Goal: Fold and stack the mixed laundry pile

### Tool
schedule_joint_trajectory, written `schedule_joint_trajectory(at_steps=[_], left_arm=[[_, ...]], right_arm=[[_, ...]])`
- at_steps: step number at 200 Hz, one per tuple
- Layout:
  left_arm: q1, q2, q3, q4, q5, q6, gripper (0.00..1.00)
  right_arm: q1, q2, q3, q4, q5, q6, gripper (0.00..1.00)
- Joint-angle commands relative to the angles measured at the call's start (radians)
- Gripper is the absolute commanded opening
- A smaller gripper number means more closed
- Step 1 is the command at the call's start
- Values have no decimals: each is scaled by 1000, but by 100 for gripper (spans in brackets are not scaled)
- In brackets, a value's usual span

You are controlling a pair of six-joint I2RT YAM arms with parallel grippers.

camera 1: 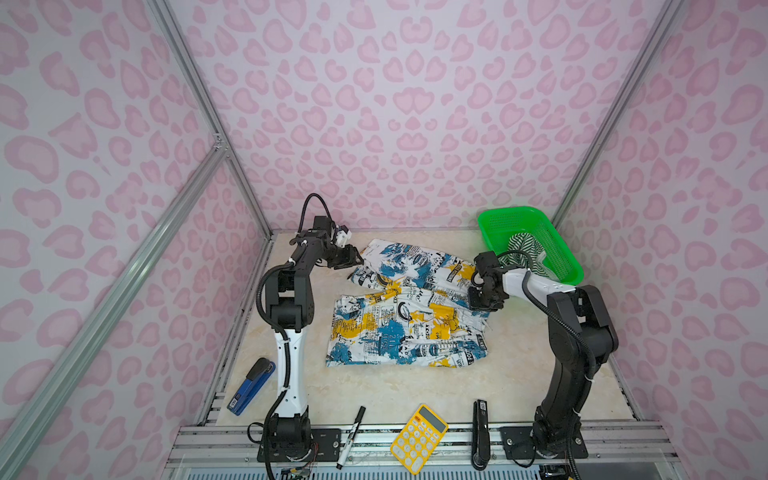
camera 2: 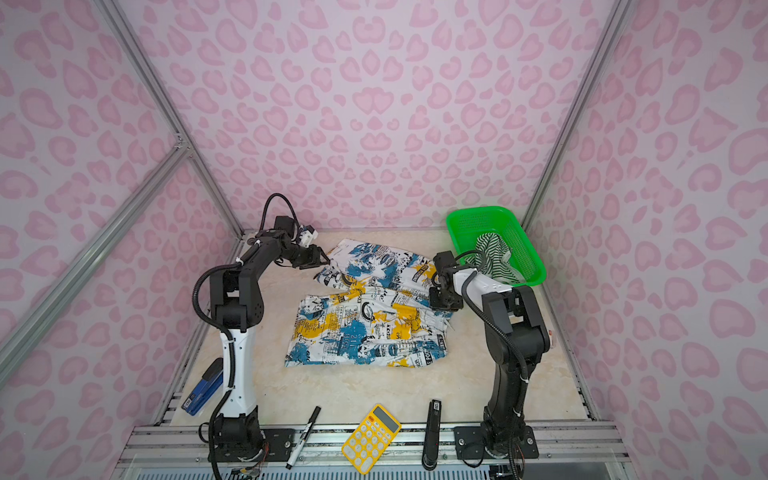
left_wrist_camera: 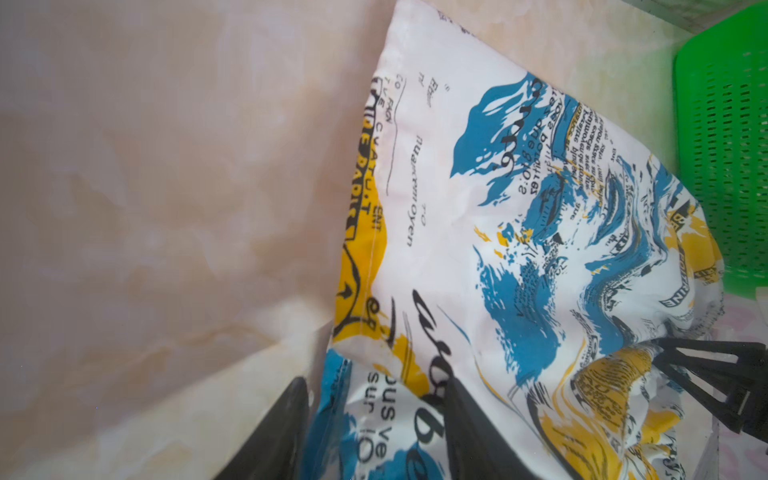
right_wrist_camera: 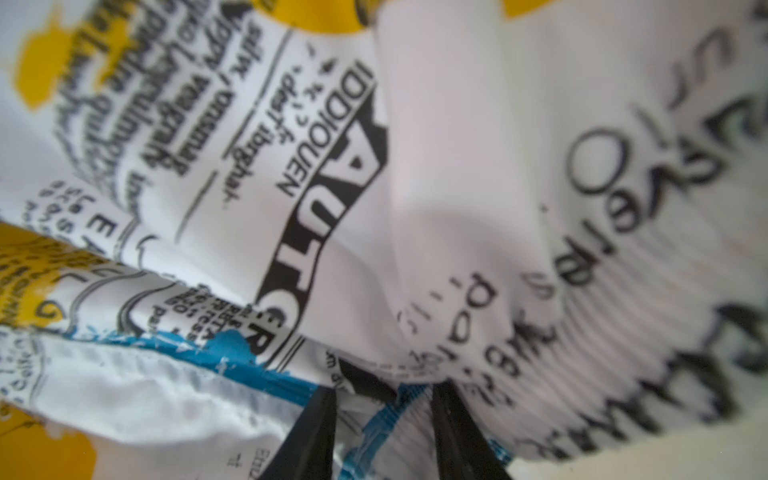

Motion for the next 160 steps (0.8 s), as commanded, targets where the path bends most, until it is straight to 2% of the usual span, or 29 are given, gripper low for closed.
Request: schedule_joint_trajectory(at_steps=[1,34,37,72,77,103,135,160], left_arm=[[-2,28,29,-23,85,14,53],[1,15,29,26,152,-19,37],[1,11,30,29,157,-21,33],[6,-39,55,27,178,-55,4],[8,-51,55,23,177,-57,3],[27,-101,43,-2,162,-54,3],[34,-95,54,-66,16,-22,3],[34,-44,63,-107,-13,-13,42]], right_arm=[[1,6,2,-28,4,-2,39],[3,8,1,-23,4,-3,39],[3,7,2,-23,4,-3,39],[3,6,1,-23,5,-5,39],[3,6,1,-23,7,-6,39],[3,6,2,-23,7,-8,39],[2,-1,-1,-26,11,-12,39],[3,-1,-2,-28,11,-10,39]])
